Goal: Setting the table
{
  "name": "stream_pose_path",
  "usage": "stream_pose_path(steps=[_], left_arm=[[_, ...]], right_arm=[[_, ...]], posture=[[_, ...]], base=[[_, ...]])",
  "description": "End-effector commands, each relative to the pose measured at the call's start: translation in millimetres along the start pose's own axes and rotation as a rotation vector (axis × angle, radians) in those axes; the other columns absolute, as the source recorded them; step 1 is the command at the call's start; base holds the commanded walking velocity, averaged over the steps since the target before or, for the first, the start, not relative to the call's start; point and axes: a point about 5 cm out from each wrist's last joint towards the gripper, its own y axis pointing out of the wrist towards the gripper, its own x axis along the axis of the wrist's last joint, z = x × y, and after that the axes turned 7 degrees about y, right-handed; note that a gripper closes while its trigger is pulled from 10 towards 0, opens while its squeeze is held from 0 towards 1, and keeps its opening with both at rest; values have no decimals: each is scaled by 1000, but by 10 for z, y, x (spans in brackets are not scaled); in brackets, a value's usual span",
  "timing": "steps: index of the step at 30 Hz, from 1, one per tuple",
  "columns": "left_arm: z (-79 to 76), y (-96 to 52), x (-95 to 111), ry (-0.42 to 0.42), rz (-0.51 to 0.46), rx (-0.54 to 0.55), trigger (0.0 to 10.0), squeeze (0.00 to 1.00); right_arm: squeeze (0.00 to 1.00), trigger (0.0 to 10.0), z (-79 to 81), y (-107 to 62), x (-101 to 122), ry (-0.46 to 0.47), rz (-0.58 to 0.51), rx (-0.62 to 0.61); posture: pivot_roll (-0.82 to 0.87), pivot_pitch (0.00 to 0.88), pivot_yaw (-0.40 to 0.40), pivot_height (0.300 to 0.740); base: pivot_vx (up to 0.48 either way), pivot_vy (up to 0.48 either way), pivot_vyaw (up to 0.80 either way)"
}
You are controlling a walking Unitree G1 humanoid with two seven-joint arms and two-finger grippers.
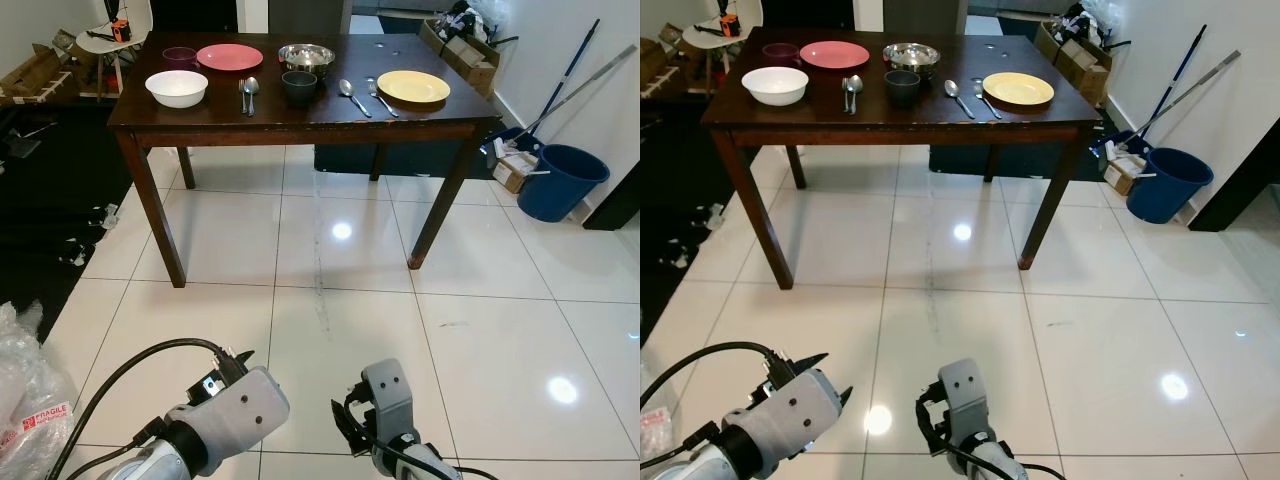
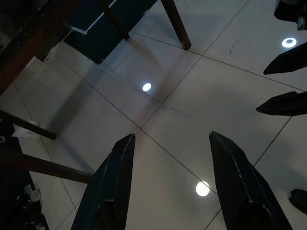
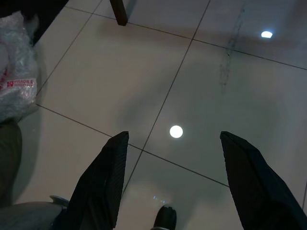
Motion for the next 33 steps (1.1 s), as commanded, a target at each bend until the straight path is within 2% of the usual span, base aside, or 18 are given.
stream_pose_path(steps=[1, 11, 16, 18, 24, 25, 26, 28, 29, 30, 31, 33], left_arm=[[-66, 15, -20, -2, 19, -21, 10000, 0], [-81, 51, -21, -4, 20, -18, 10000, 0], [-92, 117, -40, -11, 27, -19, 10000, 0], [-90, 137, -32, 31, 22, 0, 10000, 0], [-82, 159, -24, 83, 17, 10, 10000, 0], [-85, 162, -41, 69, 27, 8, 10000, 0], [-83, 172, -59, -18, 33, -11, 10000, 0], [-82, 181, -55, -103, 23, -32, 10000, 0], [25, 198, -23, -226, -4, 41, 10000, 0], [25, 198, -23, -226, -4, 41, 10000, 0], [132, 207, -8, -322, -26, 101, 10000, 0], [242, 213, -21, -341, -39, 158, 10000, 0]], right_arm=[[0, 10000, -37, -35, -90, 11, 34, -13], [0, 10000, -69, -6, -83, 13, 39, -8], [0, 10000, -107, 36, -49, -9, 33, -7], [0, 10000, -119, 50, -40, -12, 33, -6], [0, 10000, -124, 75, -26, -16, 30, -6], [0, 10000, -125, 82, -25, -19, 28, -6], [0, 10000, -126, 95, -18, -22, 25, -7], [0, 10000, -130, 104, -12, -23, 23, -8], [0, 10000, -136, 110, -2, -23, 20, -11], [0, 10000, -136, 110, -2, -23, 20, -11], [0, 10000, -143, 117, 4, -24, 17, -13], [0, 10000, -158, 120, 21, -23, 7, -20]], posture=[[-123, 77, 12, 740], [-80, 75, 14, 740], [-54, 56, 8, 740], [-51, 53, 8, 740], [-48, 38, 9, 740], [-47, 35, 10, 740], [-49, 30, 11, 740], [-49, 30, 10, 740], [-48, 24, 10, 740], [-48, 24, 10, 740], [-46, 23, 7, 740], [-44, 19, 7, 740]], base=[[0, 0, 0], [0, 0, 0], [0, 0, 0], [0, 0, 0], [0, 0, 0], [0, 0, 0], [0, 0, 0], [0, 0, 0], [0, 0, 0], [0, 0, 0], [0, 0, 0], [0, 0, 0]])
